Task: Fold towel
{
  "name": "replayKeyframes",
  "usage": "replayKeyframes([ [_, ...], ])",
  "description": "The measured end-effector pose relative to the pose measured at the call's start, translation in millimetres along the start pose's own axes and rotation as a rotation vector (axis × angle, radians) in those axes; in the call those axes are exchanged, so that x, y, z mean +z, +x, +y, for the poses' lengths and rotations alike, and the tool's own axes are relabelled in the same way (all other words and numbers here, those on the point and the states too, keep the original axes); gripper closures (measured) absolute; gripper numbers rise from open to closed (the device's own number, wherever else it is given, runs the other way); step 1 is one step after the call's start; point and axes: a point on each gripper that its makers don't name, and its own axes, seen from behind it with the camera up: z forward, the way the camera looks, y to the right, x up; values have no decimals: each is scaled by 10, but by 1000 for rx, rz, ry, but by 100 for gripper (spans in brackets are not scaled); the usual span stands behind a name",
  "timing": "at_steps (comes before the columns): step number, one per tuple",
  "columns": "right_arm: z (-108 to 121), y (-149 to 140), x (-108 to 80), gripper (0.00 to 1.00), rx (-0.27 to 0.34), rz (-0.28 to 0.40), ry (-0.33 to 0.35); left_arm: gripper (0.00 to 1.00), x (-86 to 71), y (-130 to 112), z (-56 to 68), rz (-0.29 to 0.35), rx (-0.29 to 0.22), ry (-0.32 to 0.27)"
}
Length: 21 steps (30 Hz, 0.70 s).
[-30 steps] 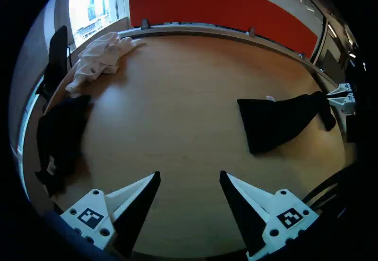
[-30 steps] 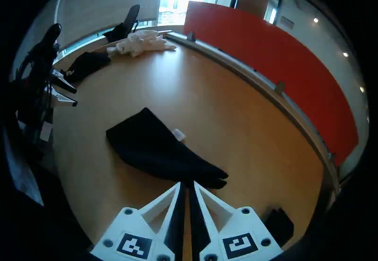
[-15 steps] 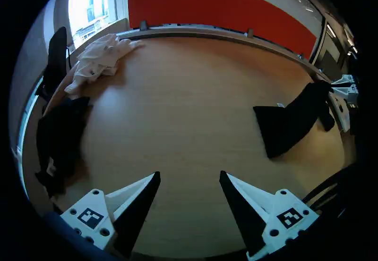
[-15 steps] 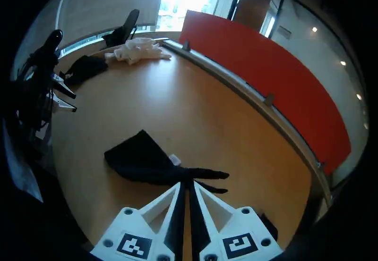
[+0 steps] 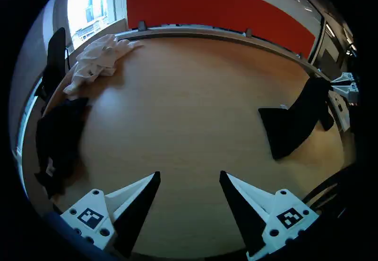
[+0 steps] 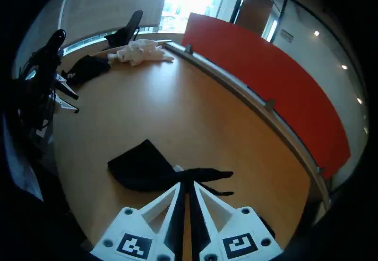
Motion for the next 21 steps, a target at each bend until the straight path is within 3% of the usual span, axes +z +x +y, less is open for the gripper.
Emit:
replayKeyframes([
  [9, -207, 18, 126, 95, -25, -3, 46, 7, 5, 23, 52, 3, 2, -10],
  [21, -697, 2, 406, 95, -53, -24, 156, 7, -24, 72, 62, 12, -4, -15],
])
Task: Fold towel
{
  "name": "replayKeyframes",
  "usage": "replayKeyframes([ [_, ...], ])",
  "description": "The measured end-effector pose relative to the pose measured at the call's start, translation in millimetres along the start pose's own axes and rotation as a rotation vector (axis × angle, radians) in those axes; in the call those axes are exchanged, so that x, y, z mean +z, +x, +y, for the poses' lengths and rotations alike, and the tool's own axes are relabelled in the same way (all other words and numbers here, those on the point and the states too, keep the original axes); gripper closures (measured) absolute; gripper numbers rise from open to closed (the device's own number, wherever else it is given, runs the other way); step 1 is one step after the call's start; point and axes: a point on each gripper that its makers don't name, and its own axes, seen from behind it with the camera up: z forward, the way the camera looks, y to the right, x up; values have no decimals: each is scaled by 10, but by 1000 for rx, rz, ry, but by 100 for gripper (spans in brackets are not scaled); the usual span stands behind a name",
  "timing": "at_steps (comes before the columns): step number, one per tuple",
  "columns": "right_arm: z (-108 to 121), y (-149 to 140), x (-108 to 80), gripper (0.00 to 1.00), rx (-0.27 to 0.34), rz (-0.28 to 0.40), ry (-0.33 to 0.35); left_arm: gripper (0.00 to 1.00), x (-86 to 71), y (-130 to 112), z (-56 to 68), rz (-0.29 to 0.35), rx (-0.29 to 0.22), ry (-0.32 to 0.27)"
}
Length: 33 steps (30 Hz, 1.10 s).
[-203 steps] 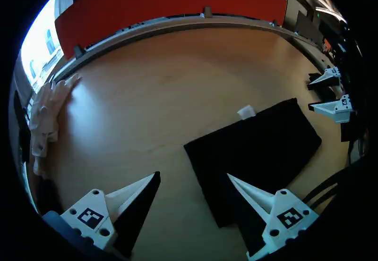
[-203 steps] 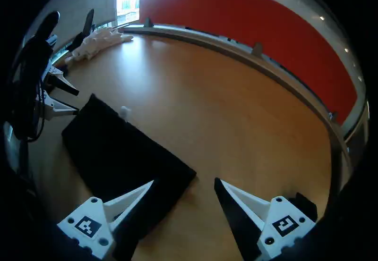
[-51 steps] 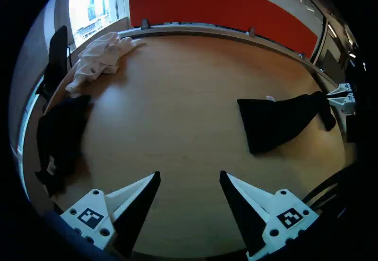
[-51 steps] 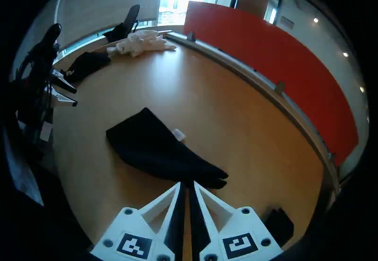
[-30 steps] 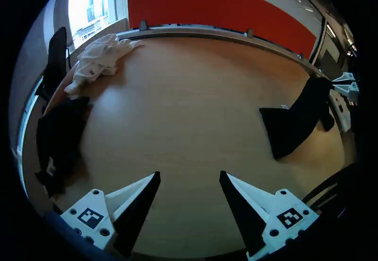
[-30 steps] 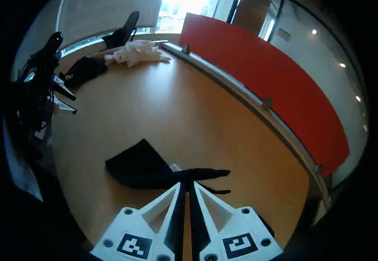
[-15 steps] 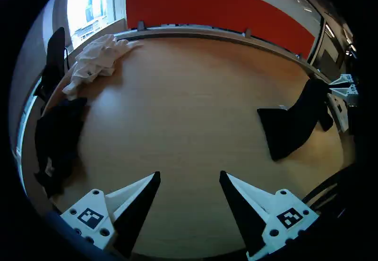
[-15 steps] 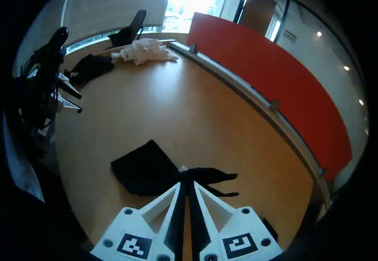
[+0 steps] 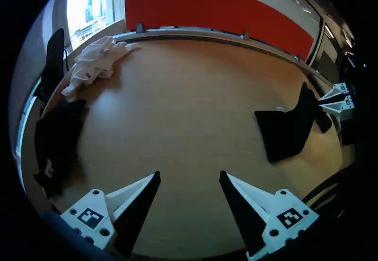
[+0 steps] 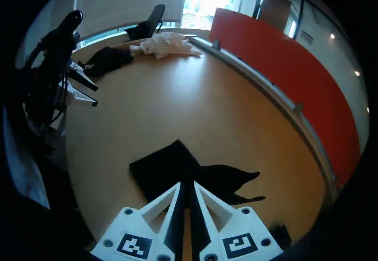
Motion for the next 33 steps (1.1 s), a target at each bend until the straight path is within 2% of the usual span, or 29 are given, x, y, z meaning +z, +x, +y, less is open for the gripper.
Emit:
replayKeyframes([
  [8, -194, 51, 224, 95, -15, -9, 61, 7, -53, -22, -102, 5, -17, 14],
  [18, -490, 20, 547, 95, -30, -47, 146, 7, -131, -131, -302, 2, -57, 44],
  [24, -539, -14, 619, 95, -20, -62, 165, 7, -152, -196, -373, -4, -70, 52],
  [33, -537, 8, 633, 92, -15, -61, 156, 7, -136, -185, -395, -6, -65, 50],
])
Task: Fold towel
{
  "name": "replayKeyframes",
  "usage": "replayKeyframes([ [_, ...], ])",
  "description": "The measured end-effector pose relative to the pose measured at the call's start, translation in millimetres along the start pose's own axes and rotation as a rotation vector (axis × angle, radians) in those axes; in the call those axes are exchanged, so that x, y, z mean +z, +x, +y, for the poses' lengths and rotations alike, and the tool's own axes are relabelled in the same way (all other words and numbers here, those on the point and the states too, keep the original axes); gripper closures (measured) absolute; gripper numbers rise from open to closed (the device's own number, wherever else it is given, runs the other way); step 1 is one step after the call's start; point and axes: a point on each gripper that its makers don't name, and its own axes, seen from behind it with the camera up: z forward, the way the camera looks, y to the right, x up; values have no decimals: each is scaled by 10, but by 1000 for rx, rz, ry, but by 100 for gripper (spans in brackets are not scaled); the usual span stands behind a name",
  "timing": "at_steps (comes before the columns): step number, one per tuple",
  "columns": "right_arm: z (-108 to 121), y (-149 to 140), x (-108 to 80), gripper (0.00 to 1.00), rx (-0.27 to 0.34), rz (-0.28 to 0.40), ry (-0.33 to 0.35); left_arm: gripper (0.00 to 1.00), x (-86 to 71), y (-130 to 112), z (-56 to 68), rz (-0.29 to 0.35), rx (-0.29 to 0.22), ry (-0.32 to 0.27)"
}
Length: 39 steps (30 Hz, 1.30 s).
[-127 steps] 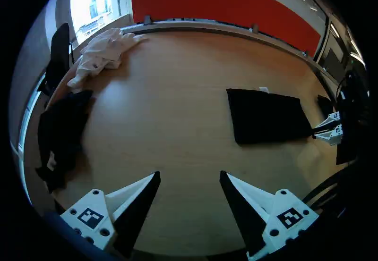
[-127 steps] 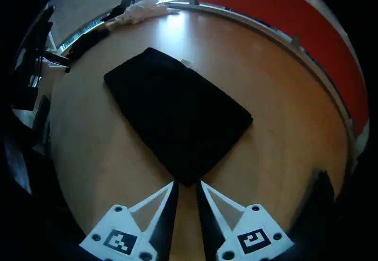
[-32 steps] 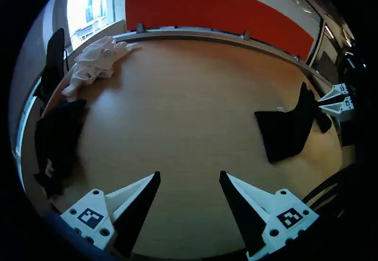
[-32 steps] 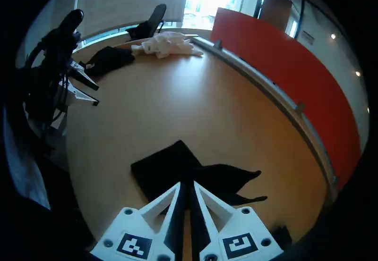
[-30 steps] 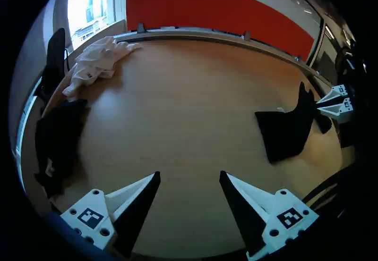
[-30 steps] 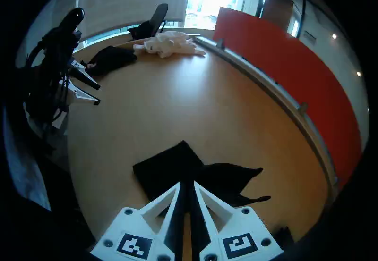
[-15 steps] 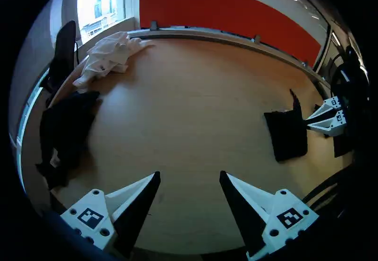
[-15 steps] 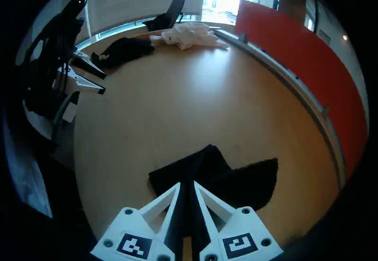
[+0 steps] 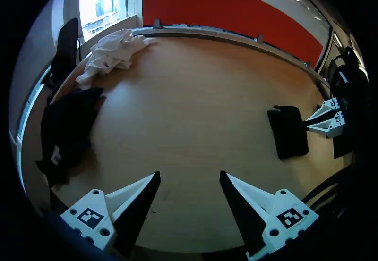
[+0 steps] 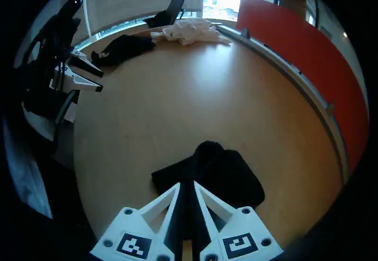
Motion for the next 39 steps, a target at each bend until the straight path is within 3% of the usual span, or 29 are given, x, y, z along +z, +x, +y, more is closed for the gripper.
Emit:
replayKeyframes([
  [6, 1, 7, -2, 61, 12, 5, -4, 7, 1, 0, 10, -1, 3, -2],
  [14, 20, -9, -32, 39, 10, 6, -11, 7, -1, -13, 3, -2, 1, 0],
  [24, 74, -145, -88, 39, 35, -3, -25, 7, -8, -5, 5, 1, 4, 1],
  [39, 117, -618, -199, 39, 90, -52, -54, 7, -9, 24, 42, 3, 19, -4],
])
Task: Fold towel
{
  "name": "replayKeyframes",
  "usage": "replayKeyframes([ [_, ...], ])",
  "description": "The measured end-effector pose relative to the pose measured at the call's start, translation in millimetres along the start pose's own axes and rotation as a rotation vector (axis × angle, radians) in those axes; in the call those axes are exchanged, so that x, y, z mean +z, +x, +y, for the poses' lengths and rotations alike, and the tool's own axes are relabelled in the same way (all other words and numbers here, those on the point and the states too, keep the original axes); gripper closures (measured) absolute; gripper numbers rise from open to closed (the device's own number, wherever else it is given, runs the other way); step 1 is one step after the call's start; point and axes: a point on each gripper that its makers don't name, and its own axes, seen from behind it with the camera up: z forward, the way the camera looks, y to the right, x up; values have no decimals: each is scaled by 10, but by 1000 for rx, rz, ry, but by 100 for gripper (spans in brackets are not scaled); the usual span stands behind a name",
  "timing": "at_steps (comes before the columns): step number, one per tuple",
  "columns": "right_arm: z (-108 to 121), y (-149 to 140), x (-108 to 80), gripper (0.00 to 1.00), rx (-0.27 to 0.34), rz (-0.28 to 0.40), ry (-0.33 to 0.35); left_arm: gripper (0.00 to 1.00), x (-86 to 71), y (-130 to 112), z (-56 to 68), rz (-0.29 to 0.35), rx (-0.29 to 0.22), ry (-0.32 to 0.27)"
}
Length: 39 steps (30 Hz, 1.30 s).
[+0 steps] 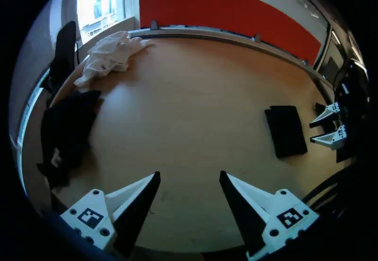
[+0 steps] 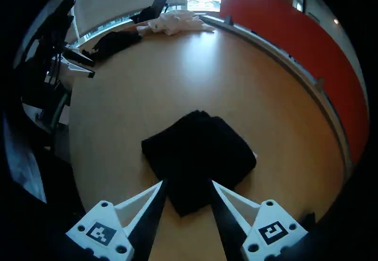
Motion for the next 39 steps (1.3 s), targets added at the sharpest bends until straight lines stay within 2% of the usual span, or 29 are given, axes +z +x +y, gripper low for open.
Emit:
replayKeyframes([
  [9, 14, -185, -16, 39, 20, -18, -7, 7, 5, 7, 33, -1, 11, -3],
  [21, -84, -527, 61, 39, 39, -73, 6, 7, -1, -15, 52, -2, 8, -3],
  [27, -93, -601, 85, 39, 49, -85, 8, 7, -5, -22, 61, -3, 10, -6],
  [30, -92, -634, 105, 43, 54, -93, 6, 7, -9, -19, 63, -3, 12, -6],
  [35, -105, -713, 145, 62, 70, -116, 7, 7, -8, -12, 62, -2, 12, -8],
  [39, -123, -744, 167, 65, 79, -122, 11, 7, -13, -13, 59, -2, 12, -8],
])
